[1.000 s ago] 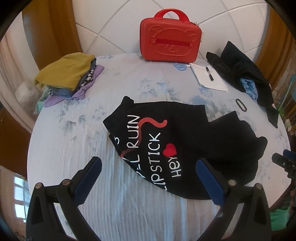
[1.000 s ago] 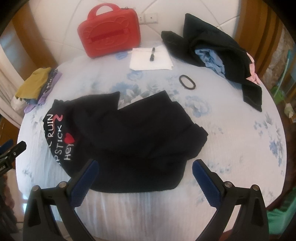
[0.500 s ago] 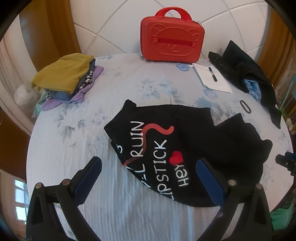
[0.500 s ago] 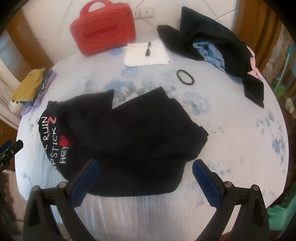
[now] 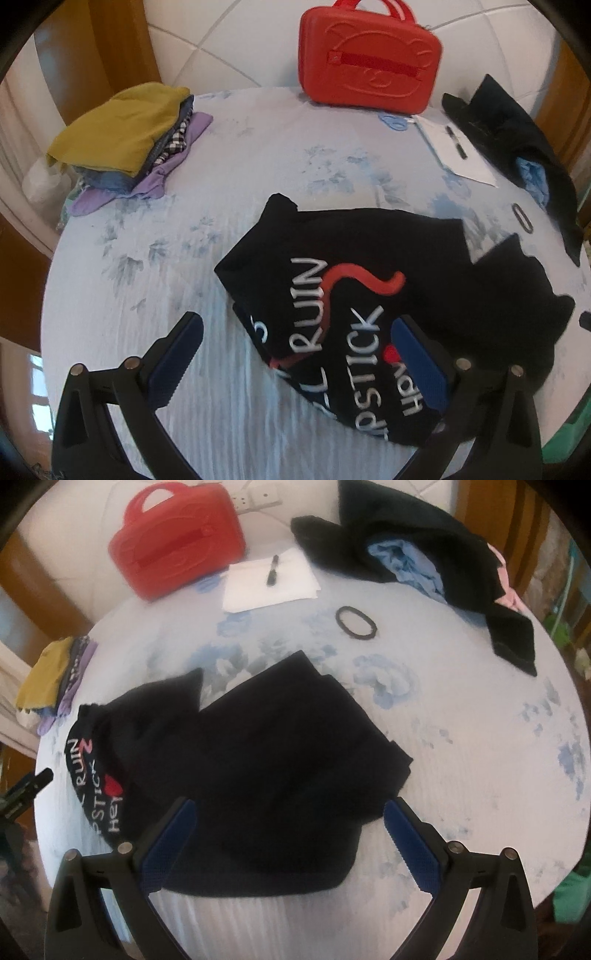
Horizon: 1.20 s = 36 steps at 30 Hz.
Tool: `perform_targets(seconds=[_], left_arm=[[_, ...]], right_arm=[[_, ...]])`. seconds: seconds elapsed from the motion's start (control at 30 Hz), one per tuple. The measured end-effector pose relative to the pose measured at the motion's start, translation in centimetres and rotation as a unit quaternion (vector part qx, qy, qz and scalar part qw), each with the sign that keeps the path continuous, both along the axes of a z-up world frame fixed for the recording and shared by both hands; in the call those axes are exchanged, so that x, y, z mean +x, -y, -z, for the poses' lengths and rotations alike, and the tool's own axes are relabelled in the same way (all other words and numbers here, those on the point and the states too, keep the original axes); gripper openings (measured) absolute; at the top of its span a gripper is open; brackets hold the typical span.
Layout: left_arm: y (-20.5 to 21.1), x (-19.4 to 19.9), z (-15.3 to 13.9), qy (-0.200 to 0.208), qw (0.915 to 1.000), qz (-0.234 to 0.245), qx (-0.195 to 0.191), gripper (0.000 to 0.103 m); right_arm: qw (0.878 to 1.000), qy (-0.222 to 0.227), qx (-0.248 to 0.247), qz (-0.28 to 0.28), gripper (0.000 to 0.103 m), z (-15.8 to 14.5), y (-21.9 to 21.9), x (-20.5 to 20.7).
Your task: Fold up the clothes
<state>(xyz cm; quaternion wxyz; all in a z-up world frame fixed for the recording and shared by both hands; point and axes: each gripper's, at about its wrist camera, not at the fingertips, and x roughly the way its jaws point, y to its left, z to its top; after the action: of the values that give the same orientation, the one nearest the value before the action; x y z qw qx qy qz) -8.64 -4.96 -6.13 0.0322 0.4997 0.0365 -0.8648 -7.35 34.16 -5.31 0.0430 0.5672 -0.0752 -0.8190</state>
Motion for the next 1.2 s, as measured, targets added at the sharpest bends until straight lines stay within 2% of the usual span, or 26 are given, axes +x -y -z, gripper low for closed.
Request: perform_targets(seconds=[0.13,0.43,0.5,0.63,0.67,0.7,0.73,0.77,0.8,0.87,0.9,0.93,0.97,1.1,1.2], left_arm=[[0.7,-2.5,1.5,0.006,1.0,-0.004,0.006,0.103],[0.2,-7.6,5.8,0.028,0.9994,0.008,-0.019,0.103],[0.3,-8.1,6.8,0.043,0.9988,0.01,-0.023,0.095],[0.0,-8.5,8.6,0.072,0.997,0.02,-0.021,0.086],[-0.2,-8.4,8.7,0.07,0.997,0.024,-0.022,0.08],[-0.5,-8.4,8.7,0.068,0.997,0.029,-0.024,0.069],[-0.6,-8.4,8.6,0.068,0.9969,0.032,-0.022,0.063],[-0.8,-8.4,8.4,0.069,0.9969,0.035,-0.014,0.047],[-0.9,-8.4,8.1,0.07,0.9969,0.036,-0.011,0.036],[-1.0,-8.4,7.1,0.068,0.9968,0.036,-0.02,0.023],[-0.8,-8.0,6.1,0.058,0.9976,0.034,-0.014,0.021],[-0.6,-7.6,5.1,0.049,0.9983,0.032,-0.009,0.02],[-0.3,-7.2,4.1,0.039,0.9988,0.03,-0.003,0.019],[0.6,-5.6,0.1,0.001,0.9996,0.022,0.018,0.019],[1.6,-3.6,-1.4,-0.001,0.9991,0.024,0.036,0.02]], right_arm=[[1.0,0.006,0.0,0.017,0.103,1.5,-1.0,-2.0],[0.999,0.021,-0.003,0.037,0.103,5.1,-2.3,-7.7],[0.999,0.023,0.003,0.03,0.103,5.7,-2.0,-8.7],[0.999,0.038,0.03,0.018,0.103,7.4,-1.4,-10.7],[0.998,0.043,0.032,0.013,0.102,7.9,-1.3,-11.1],[0.999,0.047,0.028,0.005,0.102,8.4,-1.0,-11.4],[0.998,0.05,0.025,0.0,0.095,8.7,-0.9,-11.6],[0.998,0.052,0.025,-0.005,0.078,8.9,-0.6,-11.7],[0.998,0.053,0.025,-0.01,0.069,9.0,-0.4,-11.8],[0.998,0.048,0.026,-0.016,0.04,8.6,-0.3,-11.8],[0.999,0.042,0.028,-0.017,0.032,8.1,-0.3,-11.8],[0.999,0.037,0.03,-0.019,0.018,7.7,-0.4,-11.8],[0.999,0.029,0.028,-0.019,0.013,7.0,-0.5,-11.6],[0.999,-0.036,0.006,-0.005,0.01,1.5,-2.4,-10.0],[0.998,-0.062,0.004,0.009,0.01,-1.7,-4.3,-8.2]])
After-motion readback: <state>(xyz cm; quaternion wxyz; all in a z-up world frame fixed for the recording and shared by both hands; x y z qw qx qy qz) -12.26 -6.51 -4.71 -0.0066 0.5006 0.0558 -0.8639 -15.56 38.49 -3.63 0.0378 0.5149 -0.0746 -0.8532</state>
